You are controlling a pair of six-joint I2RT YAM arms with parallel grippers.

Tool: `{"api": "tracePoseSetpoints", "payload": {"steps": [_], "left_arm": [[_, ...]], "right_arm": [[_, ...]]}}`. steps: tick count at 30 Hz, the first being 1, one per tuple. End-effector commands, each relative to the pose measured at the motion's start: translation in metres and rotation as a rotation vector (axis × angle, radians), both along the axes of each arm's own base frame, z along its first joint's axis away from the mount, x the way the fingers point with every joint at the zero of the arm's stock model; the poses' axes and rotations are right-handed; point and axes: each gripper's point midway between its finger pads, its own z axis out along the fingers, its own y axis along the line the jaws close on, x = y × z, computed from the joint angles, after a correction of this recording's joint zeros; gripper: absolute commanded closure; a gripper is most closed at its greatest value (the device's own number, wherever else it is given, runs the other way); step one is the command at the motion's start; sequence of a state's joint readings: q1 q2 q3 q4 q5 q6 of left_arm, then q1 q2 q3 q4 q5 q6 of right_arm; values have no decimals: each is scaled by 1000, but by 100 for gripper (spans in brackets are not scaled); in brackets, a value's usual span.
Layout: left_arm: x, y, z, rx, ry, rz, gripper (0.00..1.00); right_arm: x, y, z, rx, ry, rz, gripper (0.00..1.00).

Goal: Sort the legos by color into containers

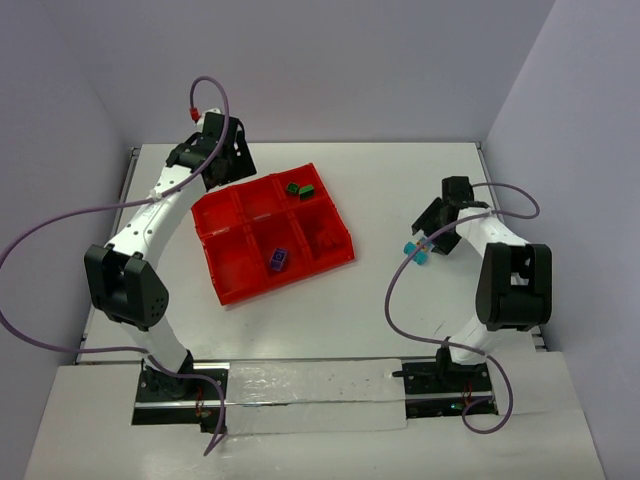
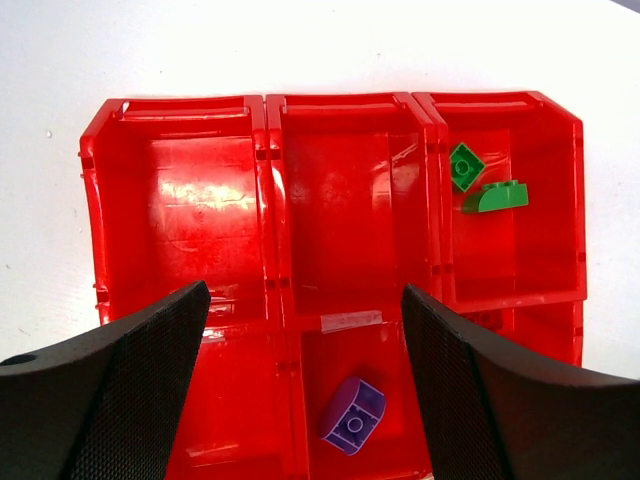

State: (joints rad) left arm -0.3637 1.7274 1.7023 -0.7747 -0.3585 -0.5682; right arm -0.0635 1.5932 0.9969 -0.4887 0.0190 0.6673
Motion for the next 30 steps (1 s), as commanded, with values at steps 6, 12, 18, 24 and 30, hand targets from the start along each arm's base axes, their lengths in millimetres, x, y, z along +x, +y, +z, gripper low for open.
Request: {"api": "tracePoseSetpoints", "payload": {"steps": [6, 12, 18, 24, 30], "left_arm": [[-7, 1, 23, -32, -63, -2, 15], [-8, 1, 25, -35, -62, -7, 15], [-5, 6, 46, 21, -87, -31, 14], [-13, -47, 76, -137, -114, -329, 14], [-94, -167, 86, -665, -73, -901, 13]], "right_arm": [[36, -9, -3, -38, -55, -21, 43], [37, -7, -10, -33, -44, -6, 61], [42, 10, 2, 53, -83, 36, 93], [49, 36, 52, 146, -209, 110, 100], [40, 116, 116, 246, -323, 320, 100]]}}
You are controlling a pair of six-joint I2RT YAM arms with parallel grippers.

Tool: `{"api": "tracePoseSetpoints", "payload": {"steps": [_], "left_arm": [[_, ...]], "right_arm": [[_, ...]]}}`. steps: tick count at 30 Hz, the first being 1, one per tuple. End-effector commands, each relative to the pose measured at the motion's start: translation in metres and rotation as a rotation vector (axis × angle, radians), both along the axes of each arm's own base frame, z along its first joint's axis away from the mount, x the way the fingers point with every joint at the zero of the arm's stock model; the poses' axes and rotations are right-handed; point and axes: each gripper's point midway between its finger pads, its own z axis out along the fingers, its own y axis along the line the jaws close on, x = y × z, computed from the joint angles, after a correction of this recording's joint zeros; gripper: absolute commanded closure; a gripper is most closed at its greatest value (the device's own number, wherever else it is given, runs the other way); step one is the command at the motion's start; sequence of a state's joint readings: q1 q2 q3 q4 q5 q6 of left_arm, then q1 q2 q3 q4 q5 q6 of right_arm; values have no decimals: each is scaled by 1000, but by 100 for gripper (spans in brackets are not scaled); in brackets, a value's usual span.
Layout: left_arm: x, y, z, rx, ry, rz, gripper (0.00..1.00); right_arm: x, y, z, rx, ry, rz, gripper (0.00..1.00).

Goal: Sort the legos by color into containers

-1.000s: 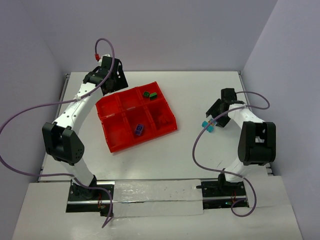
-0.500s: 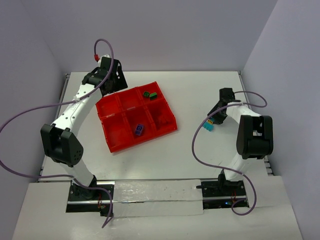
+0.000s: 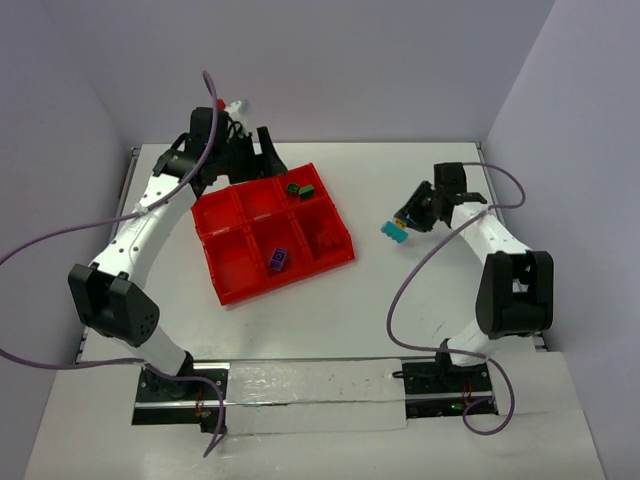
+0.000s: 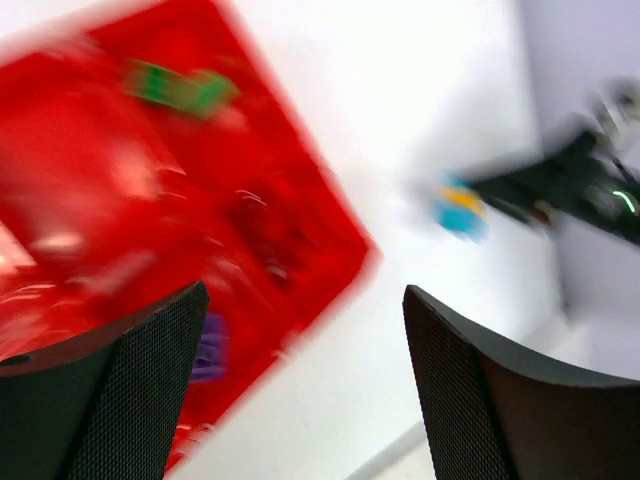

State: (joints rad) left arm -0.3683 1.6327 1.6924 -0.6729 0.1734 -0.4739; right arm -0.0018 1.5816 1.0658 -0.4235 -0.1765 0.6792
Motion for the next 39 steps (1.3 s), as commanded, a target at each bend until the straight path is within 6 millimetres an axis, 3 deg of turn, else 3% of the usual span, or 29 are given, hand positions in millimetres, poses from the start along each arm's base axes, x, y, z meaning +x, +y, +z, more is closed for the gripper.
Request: {"api": "tracePoseSetpoints", "payload": {"steps": [1, 5, 10, 17, 21, 28, 39], "left_arm": [[-76, -93, 33, -381, 8, -492, 13], [-94, -120, 10, -367, 49, -532, 11], [-102, -132, -6, -376, 88, -519, 11], [-94, -132, -27, -351, 107, -472, 15], [-90, -132, -56, -329, 161, -440, 22], [-91, -138, -83, -343, 220, -444, 25], [-90, -146, -81, -400, 229, -464, 26]], "right_arm": [[5, 74, 84, 79, -194, 189, 100], [-6, 119, 114, 83, -255, 261, 100], [-15, 149, 122, 64, -275, 318, 100], [-19, 162, 124, 64, -272, 354, 100], [-22, 164, 129, 67, -275, 362, 100], [-25, 171, 133, 99, -286, 390, 100], [-29, 179, 129, 100, -274, 417, 100]]}}
